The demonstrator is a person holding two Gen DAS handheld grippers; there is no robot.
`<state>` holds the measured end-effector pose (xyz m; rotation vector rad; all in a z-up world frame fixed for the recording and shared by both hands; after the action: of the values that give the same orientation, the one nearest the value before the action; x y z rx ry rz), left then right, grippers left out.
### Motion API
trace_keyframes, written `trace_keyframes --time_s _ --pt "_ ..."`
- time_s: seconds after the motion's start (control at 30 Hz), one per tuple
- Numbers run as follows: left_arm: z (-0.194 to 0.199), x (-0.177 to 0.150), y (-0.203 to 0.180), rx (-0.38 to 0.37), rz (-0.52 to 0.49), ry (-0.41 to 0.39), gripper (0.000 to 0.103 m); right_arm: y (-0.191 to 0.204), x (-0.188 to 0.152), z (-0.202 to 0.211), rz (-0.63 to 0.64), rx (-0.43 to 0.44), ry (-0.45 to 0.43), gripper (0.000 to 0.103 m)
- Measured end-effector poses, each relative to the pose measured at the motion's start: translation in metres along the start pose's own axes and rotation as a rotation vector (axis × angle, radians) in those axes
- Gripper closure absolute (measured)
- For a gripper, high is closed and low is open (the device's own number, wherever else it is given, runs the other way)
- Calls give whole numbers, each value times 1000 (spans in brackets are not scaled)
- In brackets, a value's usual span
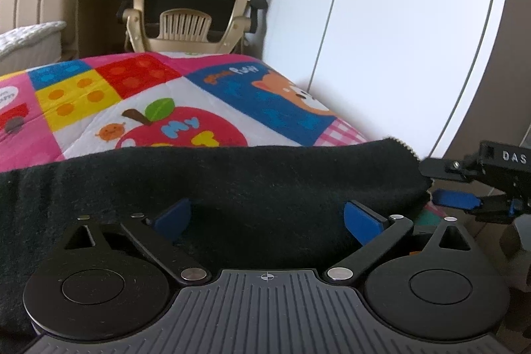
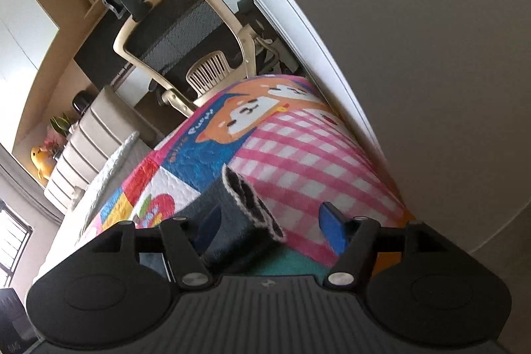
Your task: Fold clothes
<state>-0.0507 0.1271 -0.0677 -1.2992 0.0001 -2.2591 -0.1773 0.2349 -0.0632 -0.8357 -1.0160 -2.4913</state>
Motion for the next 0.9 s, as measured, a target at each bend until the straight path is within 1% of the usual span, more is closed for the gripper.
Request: trace_keyframes --time_s 0.03,0.07,0.2,0.27,0.3,0.33,0.37,0.4,0.43,0.47,0.57,0.6,0.7,0.77,0.83,0.9 --pt "0 0 0 -2 0 0 1 4 -1 -2 10 5 5 49" --pt "0 0 0 -4 1 1 1 8 -3 -5 22 10 12 50" --pt "1 0 -1 -10 3 0 0 18 -10 -11 64 17 42 51" --pt "1 0 -1 -11 4 0 0 17 -10 -11 57 17 47 52" --pt "1 0 -1 -12 5 -1 0 17 -9 -12 55 12 51 65" --pt "1 0 0 -14 7 -2 0 16 -8 -13 55 4 56 81" --pt "1 0 0 -15 9 -2 0 17 -8 -15 61 5 62 81" --pt "1 0 0 -17 10 -3 0 21 -7 -15 95 0 54 83" --pt "1 0 0 -18 12 -4 0 26 -7 -14 140 -9 40 84" --pt "2 0 0 -20 15 -5 0 35 -6 -12 212 -23 9 84" --pt "5 2 3 -39 42 -23 0 68 -10 0 484 -55 -103 85" --pt "7 3 6 -52 64 -29 0 77 -14 3 557 -56 -125 85" --pt "15 11 12 -87 137 -12 0 97 -28 8 765 -64 -169 85" --pt "21 21 11 -109 171 4 0 107 -44 9 909 -66 -185 85" --pt "27 35 4 -137 163 8 0 116 -61 10 1053 -66 -197 85" --pt "28 47 -7 -162 135 21 0 122 -77 10 1146 -55 -198 85"
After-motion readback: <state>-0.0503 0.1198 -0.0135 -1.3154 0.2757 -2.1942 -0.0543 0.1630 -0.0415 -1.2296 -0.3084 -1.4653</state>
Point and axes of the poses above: each gripper's, at about its wrist camera, not at the fingertips, and z roughly against the way its jaws point, y to its left, x to its top, the point moved 9 cm from there along -z, roughly the way its jaws point, and after that the axes turned 7 degrees about -x, right-handed, at the moved point
